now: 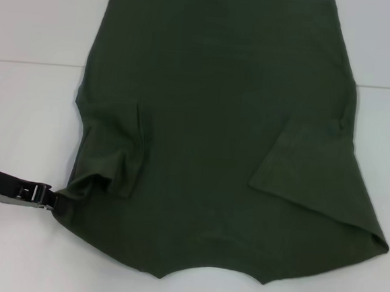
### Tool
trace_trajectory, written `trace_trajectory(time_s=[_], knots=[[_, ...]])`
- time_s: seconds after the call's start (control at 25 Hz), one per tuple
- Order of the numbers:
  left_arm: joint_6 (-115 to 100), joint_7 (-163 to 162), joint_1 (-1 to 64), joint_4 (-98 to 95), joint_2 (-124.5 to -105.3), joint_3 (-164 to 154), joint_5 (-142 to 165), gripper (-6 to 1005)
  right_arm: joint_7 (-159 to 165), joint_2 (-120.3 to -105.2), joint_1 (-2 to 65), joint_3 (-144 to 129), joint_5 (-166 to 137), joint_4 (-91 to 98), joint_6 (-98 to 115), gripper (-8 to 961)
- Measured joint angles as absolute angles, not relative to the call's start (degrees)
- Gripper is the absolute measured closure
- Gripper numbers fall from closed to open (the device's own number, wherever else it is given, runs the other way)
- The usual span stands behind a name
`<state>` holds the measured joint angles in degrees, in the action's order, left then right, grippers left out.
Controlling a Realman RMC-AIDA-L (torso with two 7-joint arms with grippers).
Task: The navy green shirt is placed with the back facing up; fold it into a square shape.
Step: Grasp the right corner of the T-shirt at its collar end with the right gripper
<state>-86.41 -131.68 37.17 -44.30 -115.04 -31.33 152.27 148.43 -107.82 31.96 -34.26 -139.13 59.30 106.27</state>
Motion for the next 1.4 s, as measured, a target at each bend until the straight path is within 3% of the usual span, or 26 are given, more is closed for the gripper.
trace_trajectory(time_s=[0.48, 0.76, 1.4], knots=[[-87.38, -131.01, 37.28, -44.39, -114.87, -31.08, 152.24, 978, 147.62, -109.6, 34.85, -35.52, -151.09, 56.14, 102.22, 29], [-87.56, -131.02, 36.94, -44.39, -114.92, -30.26, 152.17, 978, 145.66, -111.97, 34.42, -38.55, -151.19, 54.82, 96.8, 28], [-87.69, -130.95, 36.91, -44.38, -114.96, -30.23, 152.04, 979, 143.86, -112.96, 35.23, -40.6, -151.27, 49.84, 90.49, 28]])
